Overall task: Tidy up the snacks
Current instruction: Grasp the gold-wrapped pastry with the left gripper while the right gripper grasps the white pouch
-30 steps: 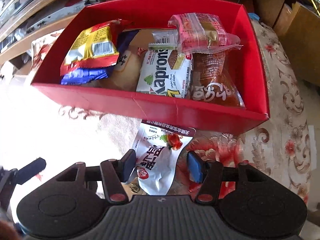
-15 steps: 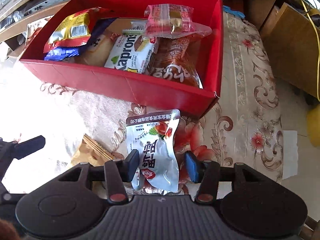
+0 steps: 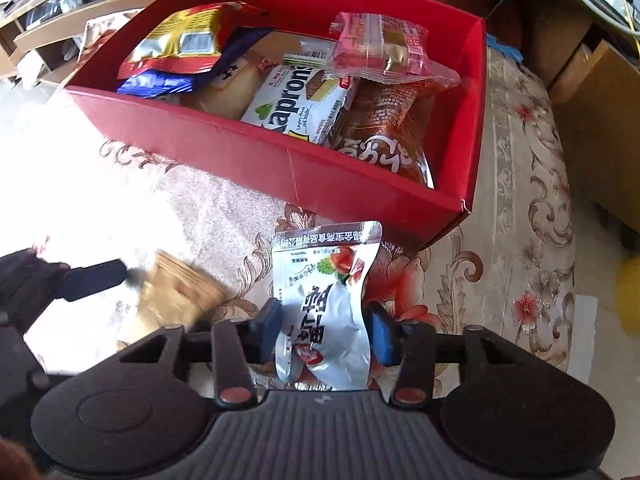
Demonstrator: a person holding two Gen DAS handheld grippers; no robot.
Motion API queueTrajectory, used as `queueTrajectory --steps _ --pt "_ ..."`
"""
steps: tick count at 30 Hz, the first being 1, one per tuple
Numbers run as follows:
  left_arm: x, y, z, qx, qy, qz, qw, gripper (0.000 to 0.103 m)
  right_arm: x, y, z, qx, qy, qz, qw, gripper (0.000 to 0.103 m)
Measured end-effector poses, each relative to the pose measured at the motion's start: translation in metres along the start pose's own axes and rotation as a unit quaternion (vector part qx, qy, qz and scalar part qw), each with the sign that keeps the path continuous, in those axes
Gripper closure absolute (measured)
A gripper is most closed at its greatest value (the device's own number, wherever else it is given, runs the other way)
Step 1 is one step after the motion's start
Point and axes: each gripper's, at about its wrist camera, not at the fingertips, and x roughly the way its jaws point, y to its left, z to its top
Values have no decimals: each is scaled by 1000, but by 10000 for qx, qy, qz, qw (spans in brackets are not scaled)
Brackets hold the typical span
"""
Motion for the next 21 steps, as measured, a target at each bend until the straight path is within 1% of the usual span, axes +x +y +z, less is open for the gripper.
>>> queueTrajectory --steps 1,2,3,6,10,13,15,16,18,20,21 --pt "-1 1 0 -20 -6 -4 10000 44 -2 0 -2 -7 -12 2 10000 66" --pt "-1 1 0 -21 -7 8 10000 48 -4 1 -5 -25 -26 -23 10000 67" --pt "-2 2 1 -33 -8 7 10000 50 -5 1 -6 -50 -35 -56 10000 67" --pt "-4 8 0 -114 -2 12 9999 53 -8 6 -13 -168 -56 -140 9997 68" --pt "-9 11 -7 -169 9 18 9999 54 -11 11 -20 -213 -60 -136 9997 68" --pt "-7 10 -5 -226 3 54 9997 49 -10 10 -19 -185 -54 -142 9997 68" --pt "-5 9 -5 -208 2 99 9997 38 -8 9 -17 -153 -51 -117 9998 66" --pt "-6 9 -7 -200 2 139 9997 36 -8 8 -16 -138 -60 -95 9998 66" --pt "-4 12 -8 -278 19 210 9994 25 -6 3 -15 -80 -62 -37 9999 66" --pt "-2 18 -8 -388 60 207 9990 19 -3 -1 -14 -18 -43 35 10000 64" --pt "-1 18 -7 -391 68 213 9990 18 -2 -2 -13 -1 -45 45 10000 63"
